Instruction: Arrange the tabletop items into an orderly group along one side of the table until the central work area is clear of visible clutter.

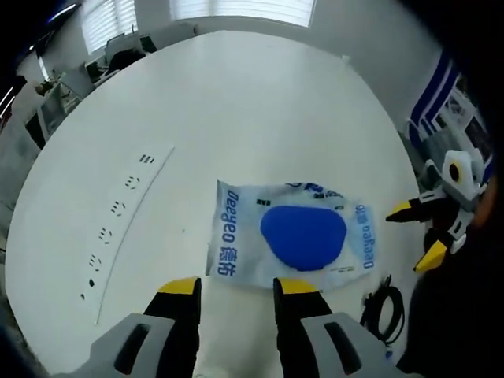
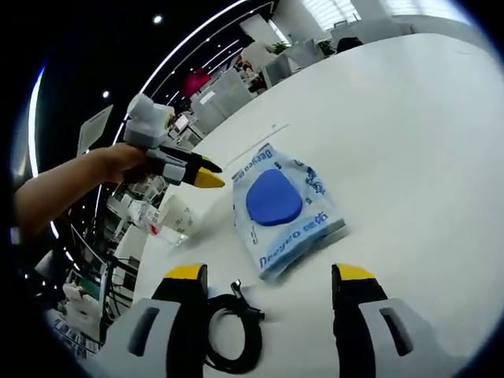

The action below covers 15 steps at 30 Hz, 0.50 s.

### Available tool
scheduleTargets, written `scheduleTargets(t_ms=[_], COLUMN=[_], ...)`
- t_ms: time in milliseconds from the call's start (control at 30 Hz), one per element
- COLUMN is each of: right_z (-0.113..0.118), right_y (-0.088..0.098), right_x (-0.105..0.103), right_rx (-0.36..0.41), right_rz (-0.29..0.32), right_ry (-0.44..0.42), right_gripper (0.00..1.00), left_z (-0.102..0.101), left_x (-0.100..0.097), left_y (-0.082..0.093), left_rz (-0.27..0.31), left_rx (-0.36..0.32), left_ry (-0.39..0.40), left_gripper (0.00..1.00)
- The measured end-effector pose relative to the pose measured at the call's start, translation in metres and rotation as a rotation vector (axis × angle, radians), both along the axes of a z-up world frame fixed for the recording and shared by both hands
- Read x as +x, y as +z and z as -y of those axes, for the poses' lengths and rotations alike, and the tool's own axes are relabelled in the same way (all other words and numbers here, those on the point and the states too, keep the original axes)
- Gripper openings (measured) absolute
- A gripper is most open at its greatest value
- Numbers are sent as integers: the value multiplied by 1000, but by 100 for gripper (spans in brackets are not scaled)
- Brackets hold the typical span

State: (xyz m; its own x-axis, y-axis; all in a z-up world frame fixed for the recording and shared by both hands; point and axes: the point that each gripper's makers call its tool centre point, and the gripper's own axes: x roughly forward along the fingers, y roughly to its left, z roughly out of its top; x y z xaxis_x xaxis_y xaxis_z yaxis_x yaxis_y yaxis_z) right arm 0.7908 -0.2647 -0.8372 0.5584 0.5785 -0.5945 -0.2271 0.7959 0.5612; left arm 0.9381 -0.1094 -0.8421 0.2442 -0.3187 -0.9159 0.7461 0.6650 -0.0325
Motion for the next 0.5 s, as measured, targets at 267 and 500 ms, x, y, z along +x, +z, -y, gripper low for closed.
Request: scheduleTargets(t_ms=[267,500], right_z=[-6,-12], right_y=[-1,-7], right_x=[4,9], right_rx=[15,58], right_rz=[-10,-57], right_ry=[19,5], right_gripper=[53,45], left_z=[7,14], left_x=[0,7], left_y=[-9,-14], left_rz=[-12,-6], left_rx=[30,17], left_ry=[-1,-4], left_gripper=[31,28])
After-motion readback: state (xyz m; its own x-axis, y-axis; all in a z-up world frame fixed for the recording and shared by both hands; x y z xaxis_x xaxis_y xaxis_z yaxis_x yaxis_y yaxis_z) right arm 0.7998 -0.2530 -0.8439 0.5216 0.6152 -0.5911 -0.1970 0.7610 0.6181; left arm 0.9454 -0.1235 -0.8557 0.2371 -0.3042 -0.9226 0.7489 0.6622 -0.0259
